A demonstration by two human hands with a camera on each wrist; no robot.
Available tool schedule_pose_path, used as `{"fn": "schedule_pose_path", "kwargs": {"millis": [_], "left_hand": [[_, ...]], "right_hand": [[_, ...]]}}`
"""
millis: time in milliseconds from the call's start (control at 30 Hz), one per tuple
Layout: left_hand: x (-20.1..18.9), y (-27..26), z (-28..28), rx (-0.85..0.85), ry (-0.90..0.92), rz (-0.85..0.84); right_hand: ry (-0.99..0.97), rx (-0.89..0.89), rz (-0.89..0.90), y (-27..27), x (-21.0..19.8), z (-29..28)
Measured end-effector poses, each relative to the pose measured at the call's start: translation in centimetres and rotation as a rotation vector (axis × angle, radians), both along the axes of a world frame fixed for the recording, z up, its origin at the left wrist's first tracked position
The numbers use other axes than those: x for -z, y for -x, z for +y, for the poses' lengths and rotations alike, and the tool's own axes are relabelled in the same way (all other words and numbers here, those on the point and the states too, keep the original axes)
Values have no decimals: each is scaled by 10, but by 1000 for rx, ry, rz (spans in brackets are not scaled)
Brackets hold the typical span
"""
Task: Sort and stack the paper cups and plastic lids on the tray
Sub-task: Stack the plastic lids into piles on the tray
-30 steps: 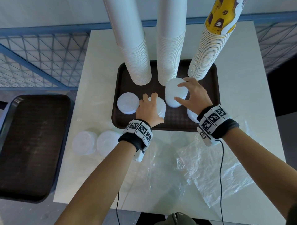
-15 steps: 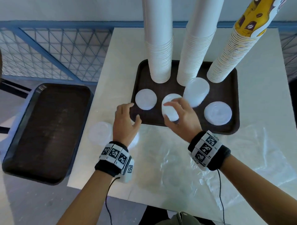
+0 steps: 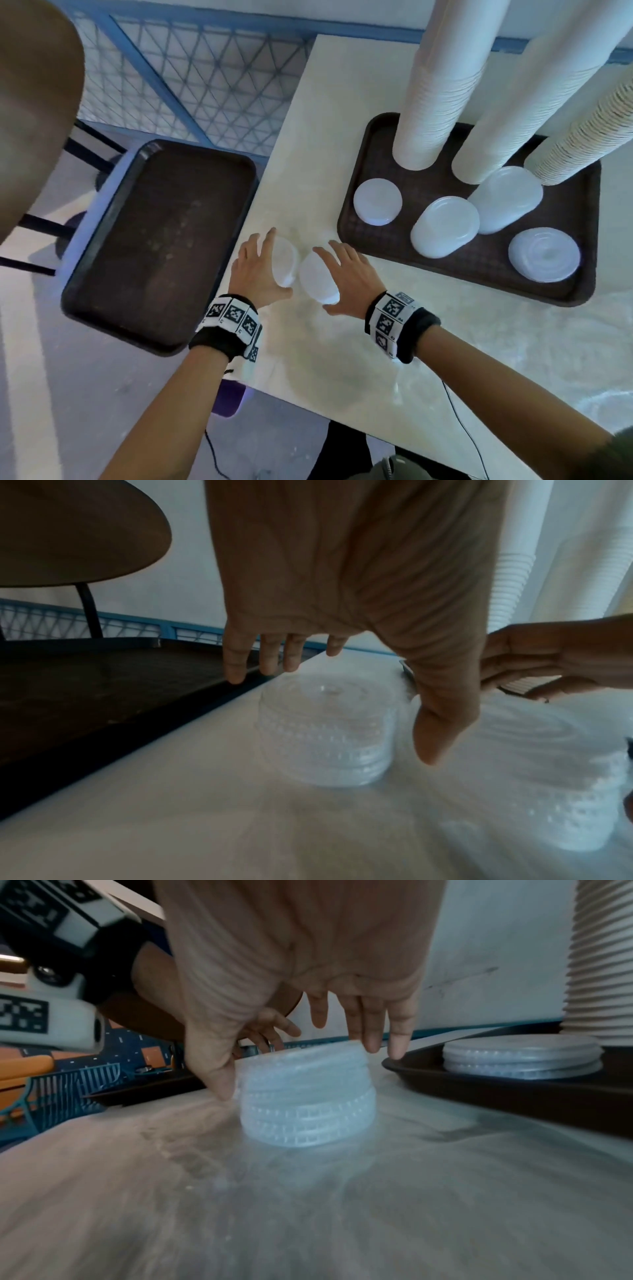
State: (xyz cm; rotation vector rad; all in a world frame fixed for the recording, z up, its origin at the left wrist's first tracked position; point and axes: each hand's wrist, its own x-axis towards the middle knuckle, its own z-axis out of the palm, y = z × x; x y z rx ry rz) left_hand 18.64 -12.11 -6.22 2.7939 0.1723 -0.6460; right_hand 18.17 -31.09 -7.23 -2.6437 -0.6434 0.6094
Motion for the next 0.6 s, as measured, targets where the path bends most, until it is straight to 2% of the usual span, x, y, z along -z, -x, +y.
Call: {"fn": "schedule_pose_path", "kwargs": {"millis": [233, 600], "left_hand": [[17, -11, 1, 36, 2, 25], [26, -18, 1, 59, 6, 41]], "right_hand": [[143, -25, 7, -7, 13, 16], [230, 31, 61, -6, 17, 21]]}}
